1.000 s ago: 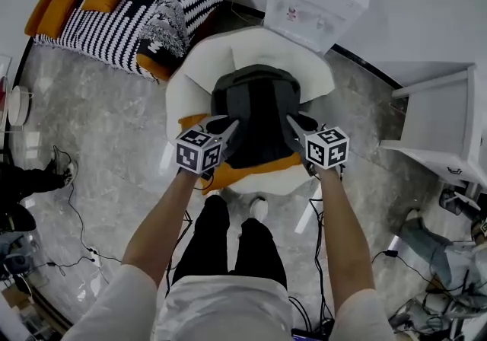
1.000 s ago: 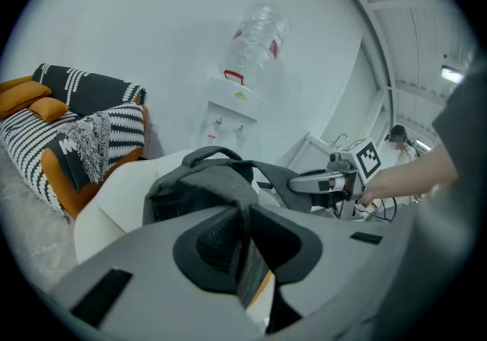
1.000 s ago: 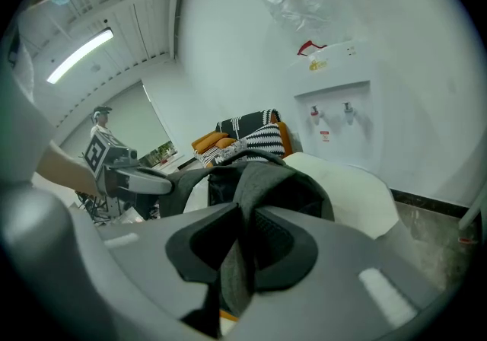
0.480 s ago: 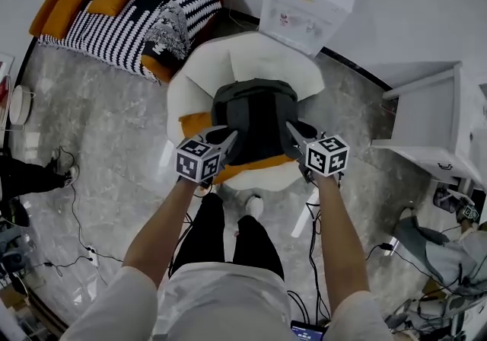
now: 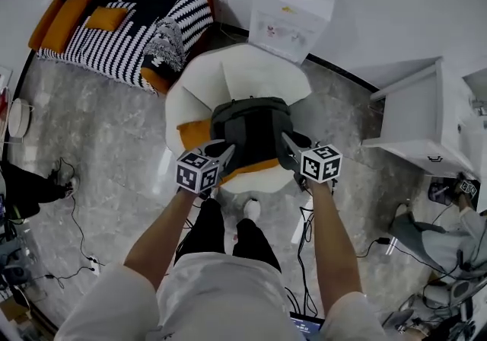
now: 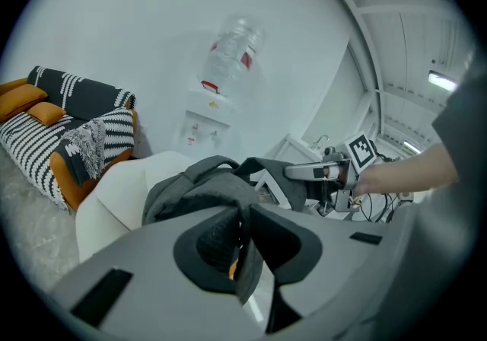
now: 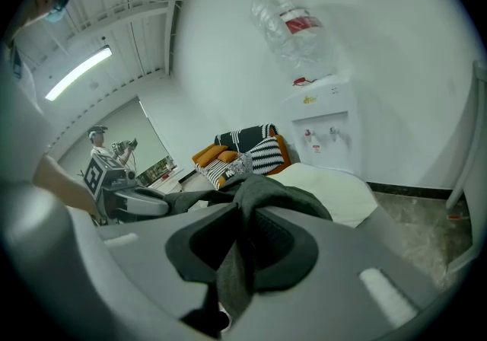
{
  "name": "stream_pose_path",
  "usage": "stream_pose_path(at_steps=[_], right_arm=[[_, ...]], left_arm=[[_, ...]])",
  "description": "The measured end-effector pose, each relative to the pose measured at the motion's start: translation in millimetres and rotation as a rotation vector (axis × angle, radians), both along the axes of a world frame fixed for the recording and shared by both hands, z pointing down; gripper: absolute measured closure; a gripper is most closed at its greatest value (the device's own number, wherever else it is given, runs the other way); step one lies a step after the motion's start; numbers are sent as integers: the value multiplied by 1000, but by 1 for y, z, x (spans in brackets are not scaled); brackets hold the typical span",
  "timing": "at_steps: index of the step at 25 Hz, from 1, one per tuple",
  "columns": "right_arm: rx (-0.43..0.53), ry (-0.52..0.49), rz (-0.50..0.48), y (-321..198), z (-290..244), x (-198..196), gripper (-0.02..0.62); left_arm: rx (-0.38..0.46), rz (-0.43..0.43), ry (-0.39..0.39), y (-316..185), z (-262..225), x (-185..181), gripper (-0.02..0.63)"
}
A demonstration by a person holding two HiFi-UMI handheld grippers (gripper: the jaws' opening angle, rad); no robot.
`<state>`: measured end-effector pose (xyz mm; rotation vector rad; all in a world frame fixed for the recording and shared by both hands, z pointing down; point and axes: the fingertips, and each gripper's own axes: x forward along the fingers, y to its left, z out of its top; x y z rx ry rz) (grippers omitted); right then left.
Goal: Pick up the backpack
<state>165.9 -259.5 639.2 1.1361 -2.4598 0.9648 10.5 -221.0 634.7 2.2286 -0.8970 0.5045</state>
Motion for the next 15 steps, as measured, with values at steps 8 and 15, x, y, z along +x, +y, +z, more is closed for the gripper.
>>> stream_pose_path(at_steps=[8, 15], right_arm=[[6, -8, 32, 9, -17, 4, 543], [11, -48, 54, 15, -35, 2, 541]], left_arm=[[-8, -8, 33, 10, -18, 2, 566], [7, 0, 23, 13, -36, -2, 566]])
